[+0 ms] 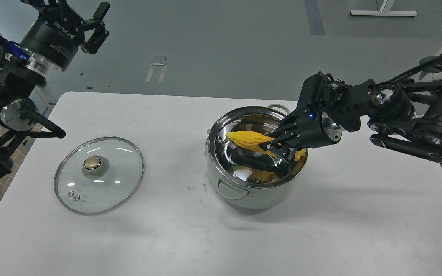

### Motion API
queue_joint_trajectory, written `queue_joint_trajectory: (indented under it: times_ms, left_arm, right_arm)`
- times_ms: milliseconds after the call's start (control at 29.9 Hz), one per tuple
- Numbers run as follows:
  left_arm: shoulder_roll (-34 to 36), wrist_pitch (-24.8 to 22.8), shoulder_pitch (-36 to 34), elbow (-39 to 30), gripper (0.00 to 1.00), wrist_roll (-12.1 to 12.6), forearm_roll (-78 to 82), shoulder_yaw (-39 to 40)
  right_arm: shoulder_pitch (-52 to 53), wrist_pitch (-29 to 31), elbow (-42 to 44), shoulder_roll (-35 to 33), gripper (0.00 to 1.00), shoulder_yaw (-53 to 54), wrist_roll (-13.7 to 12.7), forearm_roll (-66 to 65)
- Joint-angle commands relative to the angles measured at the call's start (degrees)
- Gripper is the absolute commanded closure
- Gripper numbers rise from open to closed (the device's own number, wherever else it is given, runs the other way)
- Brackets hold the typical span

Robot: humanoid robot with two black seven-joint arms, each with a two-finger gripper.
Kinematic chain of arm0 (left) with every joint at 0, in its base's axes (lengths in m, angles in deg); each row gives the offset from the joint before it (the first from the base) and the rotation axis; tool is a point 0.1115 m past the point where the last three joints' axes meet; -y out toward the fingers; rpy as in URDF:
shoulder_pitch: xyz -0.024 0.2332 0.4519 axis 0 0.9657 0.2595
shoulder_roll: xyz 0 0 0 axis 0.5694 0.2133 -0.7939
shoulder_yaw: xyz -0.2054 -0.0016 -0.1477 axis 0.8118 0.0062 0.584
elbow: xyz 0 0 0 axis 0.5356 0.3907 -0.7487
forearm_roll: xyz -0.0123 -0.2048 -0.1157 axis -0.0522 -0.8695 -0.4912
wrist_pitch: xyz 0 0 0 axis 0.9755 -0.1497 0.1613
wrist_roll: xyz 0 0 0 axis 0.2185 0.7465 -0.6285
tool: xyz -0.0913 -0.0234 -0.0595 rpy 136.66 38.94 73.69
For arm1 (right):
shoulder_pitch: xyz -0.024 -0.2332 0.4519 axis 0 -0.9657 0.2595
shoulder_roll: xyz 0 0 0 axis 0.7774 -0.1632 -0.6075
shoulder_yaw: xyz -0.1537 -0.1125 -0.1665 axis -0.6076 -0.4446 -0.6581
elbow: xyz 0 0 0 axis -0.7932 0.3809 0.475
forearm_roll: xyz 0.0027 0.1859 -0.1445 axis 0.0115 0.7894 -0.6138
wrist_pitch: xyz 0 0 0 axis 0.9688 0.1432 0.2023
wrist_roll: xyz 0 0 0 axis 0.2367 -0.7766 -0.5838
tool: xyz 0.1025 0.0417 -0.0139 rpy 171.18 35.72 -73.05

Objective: Open pot and put corn in
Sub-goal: 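Lower the corn cob into the pot with the right gripper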

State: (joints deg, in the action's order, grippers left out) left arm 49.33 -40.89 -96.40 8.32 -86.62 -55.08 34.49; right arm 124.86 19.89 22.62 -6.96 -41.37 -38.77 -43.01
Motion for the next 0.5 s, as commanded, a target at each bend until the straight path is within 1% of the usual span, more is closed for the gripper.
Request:
queue_joint_trajectory:
  times_ms: [0,167,368,401,468]
  left_arm:
    - [-0.01,-0.01,0.07,0.0,0.04,-0.01,0.0,0.0]
    - [-0.01,-0.01,0.07,0.0,0.04,-0.01,0.0,0.0]
    - [-0.01,-0.01,0.07,0.0,0.04,-0.01,0.0,0.26]
    - [-0.1,-0.09,0.07,0.0,0.04,-0.01,0.0,0.35]
    - [-0.19,-0.1,0.07,0.0,0.04,-0.01,0.0,0.44]
  right_arm:
    - [-1.16,-0.11,1.2,1.9,0.82,-0.01,0.02,0.9]
    - [-1.86,-0.54,3.48,3.75,0.81,-0.01,0.02,1.25]
    - [-2.39,-0.72,4.45,4.28,0.69,-0.01,0.02,1.25]
    - [-2.57,-0.81,4.63,4.28,0.65,-0.01,0.02,1.25]
    - [-3.18,-0.98,4.63,4.28,0.63,-0.01,0.02,1.25]
